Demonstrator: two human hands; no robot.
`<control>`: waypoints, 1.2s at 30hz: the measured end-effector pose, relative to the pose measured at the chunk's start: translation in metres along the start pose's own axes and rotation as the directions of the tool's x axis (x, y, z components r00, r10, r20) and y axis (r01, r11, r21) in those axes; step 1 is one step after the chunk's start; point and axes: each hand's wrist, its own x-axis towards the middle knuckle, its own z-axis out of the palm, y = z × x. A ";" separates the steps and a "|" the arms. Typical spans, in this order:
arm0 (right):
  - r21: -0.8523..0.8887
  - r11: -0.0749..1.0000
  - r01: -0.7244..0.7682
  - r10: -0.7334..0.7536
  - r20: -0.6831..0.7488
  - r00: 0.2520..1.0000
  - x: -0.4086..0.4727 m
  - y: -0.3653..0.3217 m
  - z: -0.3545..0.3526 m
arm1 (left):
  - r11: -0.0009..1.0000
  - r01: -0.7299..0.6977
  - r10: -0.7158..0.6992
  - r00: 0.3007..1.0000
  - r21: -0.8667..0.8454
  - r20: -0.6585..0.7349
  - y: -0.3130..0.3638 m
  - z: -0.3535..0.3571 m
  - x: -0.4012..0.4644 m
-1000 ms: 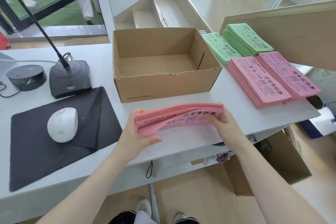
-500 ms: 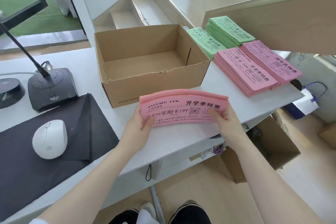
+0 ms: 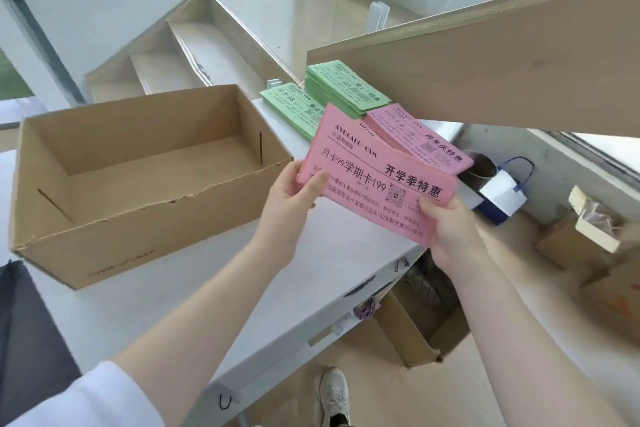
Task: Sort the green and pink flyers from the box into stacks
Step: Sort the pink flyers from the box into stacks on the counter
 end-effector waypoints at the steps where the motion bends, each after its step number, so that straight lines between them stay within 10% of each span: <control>1: 0.021 0.999 -0.025 0.026 -0.019 0.999 0.010 -0.004 -0.004 | 0.999 0.028 -0.028 1.000 -0.043 0.015 -0.006 0.012 0.011; 11: -0.223 0.958 -0.179 0.216 0.151 0.965 0.083 -0.024 -0.028 | 0.985 0.170 -0.166 0.935 -0.014 -0.313 -0.037 0.068 0.127; 24: -0.424 0.874 -0.238 0.370 0.264 0.891 0.108 -0.023 -0.049 | 0.786 0.364 -0.126 0.885 0.500 -0.448 -0.064 0.074 0.177; 27: -0.565 0.811 -0.150 0.357 0.275 0.893 0.107 -0.028 -0.054 | 0.869 0.340 -0.170 0.888 0.361 -0.427 -0.070 0.070 0.172; 34: -0.792 0.517 0.324 -0.317 0.174 0.932 0.156 -0.052 -0.067 | 0.958 0.283 -0.282 0.925 -0.035 -0.256 -0.109 0.089 0.133; 36: -0.854 0.424 0.301 -0.245 0.211 0.946 0.185 -0.054 -0.065 | 0.959 0.283 -0.279 0.918 -0.026 -0.280 -0.112 0.090 0.137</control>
